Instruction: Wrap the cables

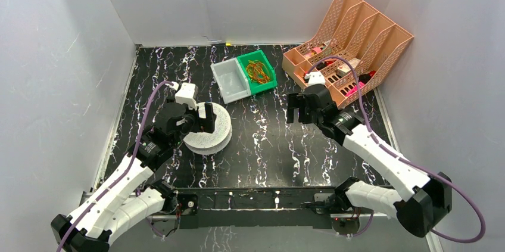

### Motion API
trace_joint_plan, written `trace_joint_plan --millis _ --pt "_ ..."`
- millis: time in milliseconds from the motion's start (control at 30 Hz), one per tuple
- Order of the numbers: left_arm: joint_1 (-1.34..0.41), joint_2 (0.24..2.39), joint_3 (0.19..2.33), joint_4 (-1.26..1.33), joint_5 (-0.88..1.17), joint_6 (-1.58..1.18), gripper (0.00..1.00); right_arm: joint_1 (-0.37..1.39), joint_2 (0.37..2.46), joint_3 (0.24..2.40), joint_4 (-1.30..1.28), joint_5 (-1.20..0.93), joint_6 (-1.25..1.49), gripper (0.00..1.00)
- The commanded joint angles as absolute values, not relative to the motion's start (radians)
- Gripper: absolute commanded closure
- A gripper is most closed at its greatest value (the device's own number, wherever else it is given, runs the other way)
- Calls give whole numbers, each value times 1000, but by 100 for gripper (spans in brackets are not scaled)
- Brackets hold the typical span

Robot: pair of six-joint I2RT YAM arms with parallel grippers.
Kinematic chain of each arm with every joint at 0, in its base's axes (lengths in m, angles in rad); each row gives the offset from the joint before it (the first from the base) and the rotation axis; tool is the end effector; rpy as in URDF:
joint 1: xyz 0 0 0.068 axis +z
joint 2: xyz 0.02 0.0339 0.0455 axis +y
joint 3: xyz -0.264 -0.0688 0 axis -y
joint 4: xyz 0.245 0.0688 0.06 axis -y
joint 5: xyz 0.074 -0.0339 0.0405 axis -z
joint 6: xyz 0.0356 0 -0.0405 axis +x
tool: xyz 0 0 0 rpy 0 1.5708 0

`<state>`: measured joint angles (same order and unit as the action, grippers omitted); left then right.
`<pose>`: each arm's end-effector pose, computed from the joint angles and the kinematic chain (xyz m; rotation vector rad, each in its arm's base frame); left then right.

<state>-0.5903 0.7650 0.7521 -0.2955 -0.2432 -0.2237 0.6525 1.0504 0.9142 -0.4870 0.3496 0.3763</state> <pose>0.1533 -0.0924 0.3202 0.1772 1.8749 -0.3323 0.1877 0.1281 0.3060 -0.1031 2.1563 0.2118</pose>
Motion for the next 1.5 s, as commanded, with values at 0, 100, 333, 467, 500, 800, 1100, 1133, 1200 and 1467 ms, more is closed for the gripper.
trace_joint_plan --millis 0,100,333,467,500,800,1100,1133,1200,1467 --pt "-591 761 759 -293 -237 -205 2 652 1114 992 -383 276 355 2" --pt "-592 759 760 -296 -250 -201 2 651 1173 1026 -356 250 352 1" --pt "-592 763 761 -291 -223 -199 2 652 1306 1152 -319 209 321 2" --pt "-591 771 762 -293 -216 -198 2 652 1386 1220 -302 218 311 4" --pt "-591 772 762 -293 -215 -198 2 652 1408 1240 -298 216 305 5" --pt "-591 773 760 -294 -221 -196 2 645 1625 1465 -285 178 230 24" --pt "-591 784 759 -297 -229 -193 2 597 1863 1696 -316 123 188 44" --pt "-591 785 760 -298 -232 -193 2 589 1889 1719 -317 116 183 47" --pt "-591 786 760 -298 -233 -193 2 570 1942 1771 -318 89 180 50" --pt "-591 793 762 -299 -221 -195 2 518 2181 2025 -386 -4 169 55"
